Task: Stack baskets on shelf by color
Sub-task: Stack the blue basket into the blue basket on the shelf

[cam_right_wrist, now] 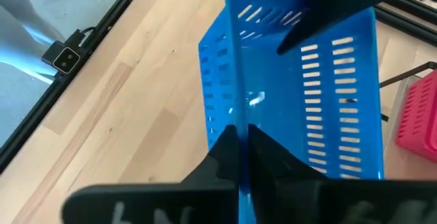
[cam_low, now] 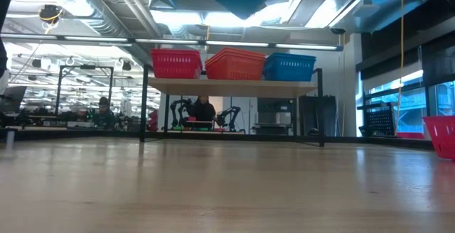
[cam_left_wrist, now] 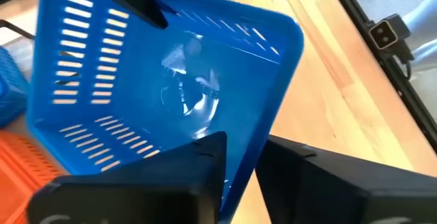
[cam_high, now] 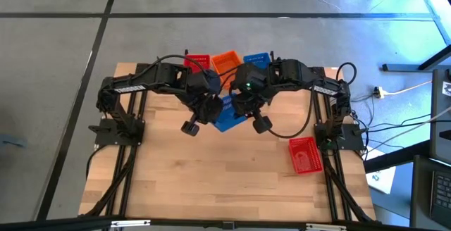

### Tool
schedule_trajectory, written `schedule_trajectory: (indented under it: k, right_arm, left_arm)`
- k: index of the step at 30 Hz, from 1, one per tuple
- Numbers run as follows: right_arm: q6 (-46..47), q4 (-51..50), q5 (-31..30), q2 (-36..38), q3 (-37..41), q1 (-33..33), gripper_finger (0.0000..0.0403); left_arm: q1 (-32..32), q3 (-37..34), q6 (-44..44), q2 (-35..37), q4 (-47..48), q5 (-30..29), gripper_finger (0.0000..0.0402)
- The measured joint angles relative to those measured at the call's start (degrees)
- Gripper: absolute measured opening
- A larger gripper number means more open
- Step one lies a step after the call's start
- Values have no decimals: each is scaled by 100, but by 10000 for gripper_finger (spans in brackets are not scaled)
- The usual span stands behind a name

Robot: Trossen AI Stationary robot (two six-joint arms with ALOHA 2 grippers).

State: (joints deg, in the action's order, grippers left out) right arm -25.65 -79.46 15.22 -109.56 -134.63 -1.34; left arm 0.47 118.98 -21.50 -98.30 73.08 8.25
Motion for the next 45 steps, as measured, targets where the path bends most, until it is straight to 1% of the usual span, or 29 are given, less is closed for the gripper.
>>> schedule_trajectory:
  k: [4, 7, 10, 12, 16, 18, 20, 24, 27, 29, 31, 34, 39, 41, 45]
  right_arm:
    - [8, -19, -70, 0, 0, -7, 3]
    - [34, -161, -272, 0, 0, -4, 3]
    - [98, -250, -311, 0, -3, -7, 2]
    - [120, -383, -315, 7, -7, -6, 2]
    - [159, -521, -427, 48, -4, -11, 2]
    - [212, -594, -669, 70, -10, -9, 2]
    - [453, -688, -1013, 70, -28, -8, 2]
    - [1642, -728, -2178, 70, -33, -7, 2]
    - [2473, -901, -2729, 117, -33, -11, 2]
    - [3015, -976, -3079, 145, -33, -7, 2]
    - [3504, -1001, -3377, 146, -33, -42, 2]
    - [4356, -947, -3554, 167, -33, -237, 3]
    - [5753, -1038, -3745, 179, -35, -789, 3]
    - [6079, -1054, -3881, 179, -35, -1043, 3]
    - [6755, -1053, -3849, 179, -35, -1545, 4]
  left_arm:
    - [0, 2, -4, 0, -32, -65, 77]
    - [0, 2, -2, 0, -104, -82, 77]
    - [4, 2, 2, 101, -146, -122, 76]
    - [3, 4, -1, 222, -150, -332, 76]
    - [-7, 13, 5, 437, -131, -1024, 78]
    - [-4, 13, 9, 533, -149, -1321, 77]
    - [-1, 11, 17, 652, -144, -1585, 76]
    - [-2, -3, 33, 839, -192, -2137, 75]
    - [0, 26, 11, 984, -362, -2462, 75]
    - [0, -3, 21, 1092, -260, -2694, 75]
    - [0, 24, 28, 1135, -445, -2913, 75]
    - [65, 0, 28, 1213, -343, -3138, 75]
    - [224, 11, -9, 1221, -355, -3186, 75]
    - [293, 11, -24, 1219, -260, -3172, 75]
    - [464, 8, -120, 1222, -24, -3178, 75]
